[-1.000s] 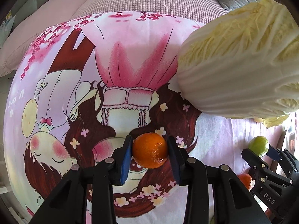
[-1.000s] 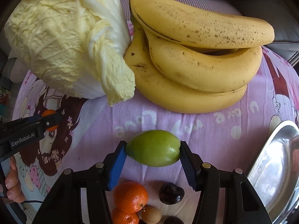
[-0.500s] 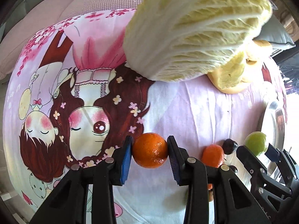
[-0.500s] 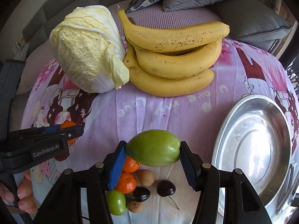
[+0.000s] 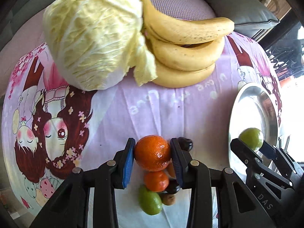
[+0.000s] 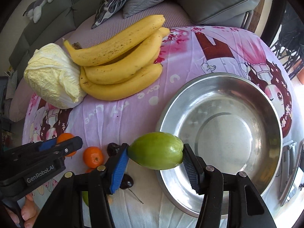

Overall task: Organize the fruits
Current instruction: 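Carry the orange and green fruit into the steel bowl and open both tools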

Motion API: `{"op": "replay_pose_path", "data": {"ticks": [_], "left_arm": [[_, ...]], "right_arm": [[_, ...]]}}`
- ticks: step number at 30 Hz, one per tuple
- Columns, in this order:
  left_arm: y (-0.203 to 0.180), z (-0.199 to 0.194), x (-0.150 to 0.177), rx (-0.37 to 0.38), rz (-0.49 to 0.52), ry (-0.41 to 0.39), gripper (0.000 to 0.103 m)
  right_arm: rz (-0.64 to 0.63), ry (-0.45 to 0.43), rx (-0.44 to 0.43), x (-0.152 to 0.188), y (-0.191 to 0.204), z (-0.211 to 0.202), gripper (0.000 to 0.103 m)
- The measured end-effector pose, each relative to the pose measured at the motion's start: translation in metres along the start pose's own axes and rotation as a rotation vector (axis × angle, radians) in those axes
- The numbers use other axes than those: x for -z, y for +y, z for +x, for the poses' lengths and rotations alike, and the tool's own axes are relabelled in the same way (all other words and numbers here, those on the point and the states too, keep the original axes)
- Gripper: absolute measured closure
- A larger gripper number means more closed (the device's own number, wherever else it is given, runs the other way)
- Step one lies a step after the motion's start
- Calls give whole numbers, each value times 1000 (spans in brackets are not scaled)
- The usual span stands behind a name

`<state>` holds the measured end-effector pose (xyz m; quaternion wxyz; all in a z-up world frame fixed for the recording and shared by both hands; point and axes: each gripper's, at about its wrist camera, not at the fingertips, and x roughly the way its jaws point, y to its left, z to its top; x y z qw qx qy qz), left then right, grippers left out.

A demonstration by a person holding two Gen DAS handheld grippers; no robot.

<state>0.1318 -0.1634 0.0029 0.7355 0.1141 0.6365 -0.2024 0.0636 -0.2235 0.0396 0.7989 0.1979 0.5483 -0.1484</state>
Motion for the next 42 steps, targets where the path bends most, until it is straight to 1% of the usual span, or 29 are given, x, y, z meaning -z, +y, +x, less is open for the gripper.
{"op": "replay_pose_path", "data": {"ticks": [5,9,11,13,14,19,23,26,28,31,33,37,41,42], "left_arm": [[-53,-2,-12,14,49,-12,64],[-88,1,-18,30,82,-9,64],[-105,6,-23,31,100,-2,64],[-96,15,-31,30,107,7,64],[-95,15,-25,31,110,13,64],[-109,24,-31,22,116,43,64],[-120,37,-33,13,125,63,64],[-125,43,-34,7,126,74,64],[-128,44,-34,-4,132,68,64],[-131,45,-36,7,130,79,64],[-134,46,-37,-1,139,79,64],[-137,45,-36,12,144,79,64],[-135,41,-36,15,139,79,64],[-134,40,-36,13,139,80,62]], "right_arm": [[106,5,30,-3,-46,-1,43],[163,-4,81,-2,-77,-4,43],[203,8,79,-1,-90,-2,43],[257,25,56,-2,-106,1,43],[278,28,51,0,-112,2,43],[345,60,72,6,-138,7,43],[379,94,60,9,-153,16,43],[390,99,71,9,-157,17,43],[397,101,76,10,-160,17,43],[405,111,64,10,-164,17,43],[408,111,60,13,-165,15,43],[406,93,64,15,-166,4,42],[406,68,48,17,-166,-8,39],[402,63,45,17,-165,-11,38]]}}
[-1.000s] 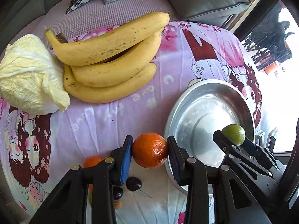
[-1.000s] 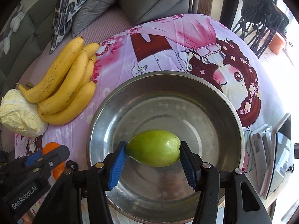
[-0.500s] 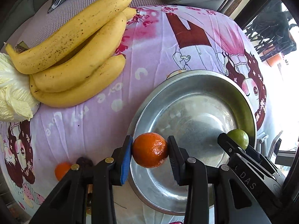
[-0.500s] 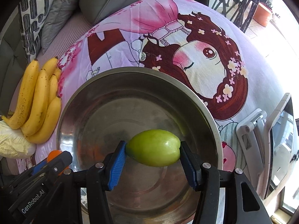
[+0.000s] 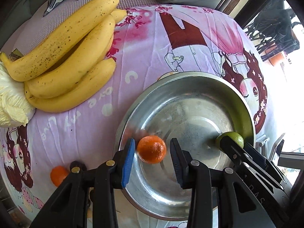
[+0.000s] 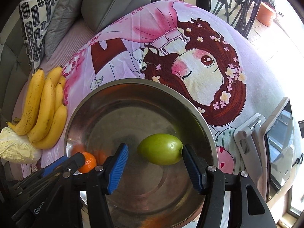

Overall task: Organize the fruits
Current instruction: 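Carry the orange and green fruit into the steel bowl and open both tools, then withdraw both open tools from the bowl back toward the fruit row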

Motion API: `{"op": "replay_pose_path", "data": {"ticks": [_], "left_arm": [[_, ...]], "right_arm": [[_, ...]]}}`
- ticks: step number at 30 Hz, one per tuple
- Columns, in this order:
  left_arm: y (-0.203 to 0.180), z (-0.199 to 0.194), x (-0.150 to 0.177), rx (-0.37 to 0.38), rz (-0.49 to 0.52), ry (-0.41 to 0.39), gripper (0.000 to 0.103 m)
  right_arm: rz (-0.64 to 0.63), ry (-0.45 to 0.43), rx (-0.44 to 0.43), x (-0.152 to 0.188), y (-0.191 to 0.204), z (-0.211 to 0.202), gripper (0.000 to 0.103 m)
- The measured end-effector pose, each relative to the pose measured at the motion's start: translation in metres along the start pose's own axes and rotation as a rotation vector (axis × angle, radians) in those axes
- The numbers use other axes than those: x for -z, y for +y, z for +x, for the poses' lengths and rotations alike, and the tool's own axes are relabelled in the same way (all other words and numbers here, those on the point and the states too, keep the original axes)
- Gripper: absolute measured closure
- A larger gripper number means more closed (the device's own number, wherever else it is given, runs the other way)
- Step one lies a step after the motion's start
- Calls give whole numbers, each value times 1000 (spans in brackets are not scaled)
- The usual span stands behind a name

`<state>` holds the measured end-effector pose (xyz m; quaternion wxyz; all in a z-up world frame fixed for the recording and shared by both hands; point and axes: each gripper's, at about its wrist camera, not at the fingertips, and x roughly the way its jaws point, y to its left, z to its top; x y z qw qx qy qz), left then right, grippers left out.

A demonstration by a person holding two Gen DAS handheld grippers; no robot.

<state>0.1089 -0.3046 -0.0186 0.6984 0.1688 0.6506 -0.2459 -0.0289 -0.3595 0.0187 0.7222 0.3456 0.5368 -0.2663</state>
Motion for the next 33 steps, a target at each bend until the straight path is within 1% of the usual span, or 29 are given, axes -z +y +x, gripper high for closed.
{"op": "replay_pose_path", "data": {"ticks": [4,7,9,16,20,22,23,24,26,28,29,30,31,33], "left_arm": [[3,-5,-1,-18,-8,-2,56],[14,-13,0,-18,-32,1,49],[27,-16,3,-18,-50,7,43],[63,-26,12,-20,-134,27,42],[83,-33,23,-24,-172,24,42],[92,-35,27,-25,-194,20,37],[96,-37,28,-23,-205,19,31],[102,-38,31,-20,-214,19,27],[109,-41,35,-15,-223,22,26],[119,-43,39,-7,-228,19,23],[121,-45,41,-11,-232,16,16],[121,-45,39,-23,-242,10,12],[116,-39,42,-39,-252,1,12],[121,-40,45,-59,-268,0,12]], "right_arm": [[-30,-13,22,2,3,-8,37],[-37,-14,18,4,2,-13,36],[-38,-13,15,4,3,-14,35],[-75,-4,40,0,20,0,35],[-74,-1,53,-2,21,3,35],[-70,5,58,-3,20,6,35],[-69,6,63,-3,19,6,35],[-66,6,68,-4,21,9,35],[-64,7,71,-4,21,10,35],[-62,9,69,-4,21,10,35],[-62,12,70,-4,21,11,35],[-63,15,73,-4,21,11,35],[-60,16,74,-3,22,12,35],[-58,20,72,-3,22,13,35]]}}
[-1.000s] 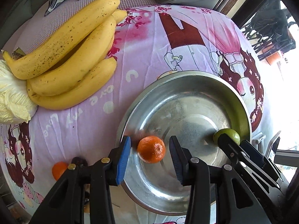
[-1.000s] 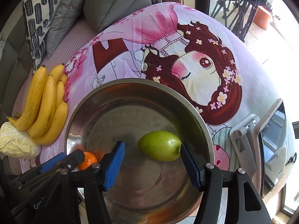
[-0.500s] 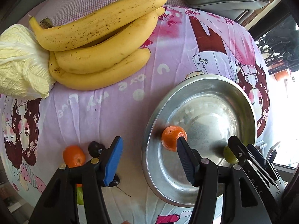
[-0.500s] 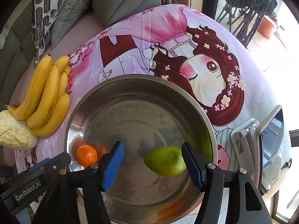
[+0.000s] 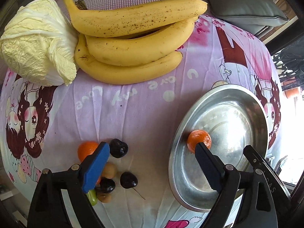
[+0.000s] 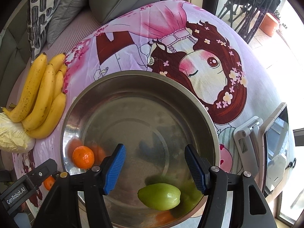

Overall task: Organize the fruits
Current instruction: 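Withdraw both open tools from the bowl back toward the fruit row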

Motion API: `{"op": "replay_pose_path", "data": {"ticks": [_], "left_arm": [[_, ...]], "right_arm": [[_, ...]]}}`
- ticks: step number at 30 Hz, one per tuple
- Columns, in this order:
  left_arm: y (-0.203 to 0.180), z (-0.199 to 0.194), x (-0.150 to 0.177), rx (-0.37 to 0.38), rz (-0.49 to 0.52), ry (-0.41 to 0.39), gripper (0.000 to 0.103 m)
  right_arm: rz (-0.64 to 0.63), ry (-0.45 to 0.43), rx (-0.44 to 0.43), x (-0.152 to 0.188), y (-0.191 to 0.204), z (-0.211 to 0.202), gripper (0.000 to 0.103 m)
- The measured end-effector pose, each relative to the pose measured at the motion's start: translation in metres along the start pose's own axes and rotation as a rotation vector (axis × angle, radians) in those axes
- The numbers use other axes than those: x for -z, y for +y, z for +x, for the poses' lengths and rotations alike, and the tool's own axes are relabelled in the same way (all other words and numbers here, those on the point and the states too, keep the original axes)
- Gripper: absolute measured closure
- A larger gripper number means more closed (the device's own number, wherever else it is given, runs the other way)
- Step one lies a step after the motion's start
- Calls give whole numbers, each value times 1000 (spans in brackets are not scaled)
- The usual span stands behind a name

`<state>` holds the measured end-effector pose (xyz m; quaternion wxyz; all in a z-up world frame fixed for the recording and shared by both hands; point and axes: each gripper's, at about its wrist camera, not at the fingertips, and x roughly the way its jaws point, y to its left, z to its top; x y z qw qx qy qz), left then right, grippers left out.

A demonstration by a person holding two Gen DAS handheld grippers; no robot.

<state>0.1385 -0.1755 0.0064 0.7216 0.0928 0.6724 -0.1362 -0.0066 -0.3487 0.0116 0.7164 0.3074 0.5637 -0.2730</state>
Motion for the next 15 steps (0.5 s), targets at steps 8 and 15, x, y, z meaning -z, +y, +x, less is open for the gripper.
{"op": "replay_pose_path", "data": {"ticks": [8,15], "left_arm": [[20,-7,10,-10,-27,-7,11],[28,-14,14,-16,-55,-35,10]], "right_arm": [[27,-22,-49,-1,-5,-2,33],[-20,14,-46,-1,3,2,32]]}}
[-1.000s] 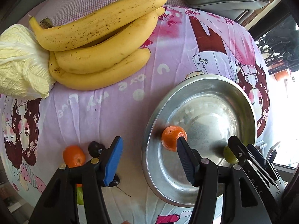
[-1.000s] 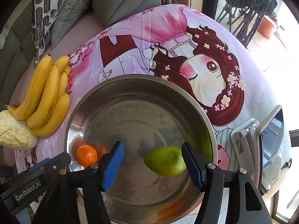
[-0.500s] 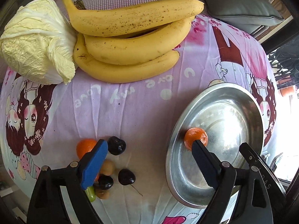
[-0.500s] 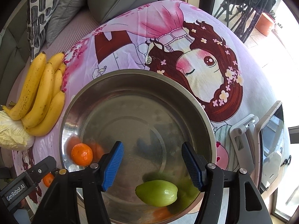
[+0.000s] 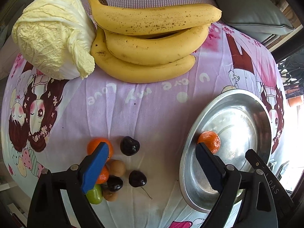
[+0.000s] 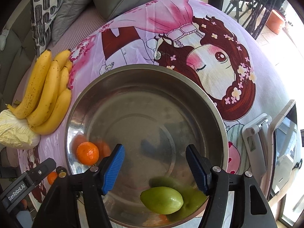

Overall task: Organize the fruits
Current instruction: 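Withdraw both open tools from the bowl back toward the fruit row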

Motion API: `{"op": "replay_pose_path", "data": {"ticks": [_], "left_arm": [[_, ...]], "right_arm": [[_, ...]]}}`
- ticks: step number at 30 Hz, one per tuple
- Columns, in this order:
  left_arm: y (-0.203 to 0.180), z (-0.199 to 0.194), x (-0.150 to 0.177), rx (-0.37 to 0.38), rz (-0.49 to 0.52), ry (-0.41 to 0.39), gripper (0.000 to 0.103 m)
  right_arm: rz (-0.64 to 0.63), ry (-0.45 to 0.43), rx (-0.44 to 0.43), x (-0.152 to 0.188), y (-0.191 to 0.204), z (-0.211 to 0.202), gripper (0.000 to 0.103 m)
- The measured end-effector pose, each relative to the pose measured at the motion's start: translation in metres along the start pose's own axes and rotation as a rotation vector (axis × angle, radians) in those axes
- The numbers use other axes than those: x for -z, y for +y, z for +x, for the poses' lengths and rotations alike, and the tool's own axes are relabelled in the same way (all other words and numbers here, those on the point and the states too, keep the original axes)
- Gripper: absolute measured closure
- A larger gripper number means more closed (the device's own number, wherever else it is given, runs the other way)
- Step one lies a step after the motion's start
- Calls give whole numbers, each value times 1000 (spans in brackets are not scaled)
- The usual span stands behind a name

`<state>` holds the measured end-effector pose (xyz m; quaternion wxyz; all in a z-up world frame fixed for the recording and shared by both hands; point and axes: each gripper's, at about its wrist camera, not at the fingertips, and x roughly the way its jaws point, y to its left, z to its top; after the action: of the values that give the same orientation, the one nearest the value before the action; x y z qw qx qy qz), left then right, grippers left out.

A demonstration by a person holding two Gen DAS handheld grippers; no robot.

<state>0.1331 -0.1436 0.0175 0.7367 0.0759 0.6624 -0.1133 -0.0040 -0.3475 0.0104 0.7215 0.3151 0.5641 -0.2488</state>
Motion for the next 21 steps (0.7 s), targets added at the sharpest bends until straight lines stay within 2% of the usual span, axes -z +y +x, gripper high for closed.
{"op": "replay_pose_path", "data": {"ticks": [3,5,8,11,18,21], "left_arm": [[6,-7,4,-1,-12,-18,10],[9,-11,6,3,-15,-23,10],[13,-14,10,-2,-22,-36,10],[17,-17,13,-3,-30,-31,10],[18,-21,16,0,-39,-56,9],[16,-21,17,9,-40,-68,9]], "right_arm": [[-42,-24,30,1,8,-5,30],[-63,-32,32,2,12,-7,21],[-88,-47,33,3,14,-10,16],[-113,-53,-3,3,17,-10,2],[-158,-13,-80,3,26,-1,0],[-165,-1,-81,3,27,3,0]]}}
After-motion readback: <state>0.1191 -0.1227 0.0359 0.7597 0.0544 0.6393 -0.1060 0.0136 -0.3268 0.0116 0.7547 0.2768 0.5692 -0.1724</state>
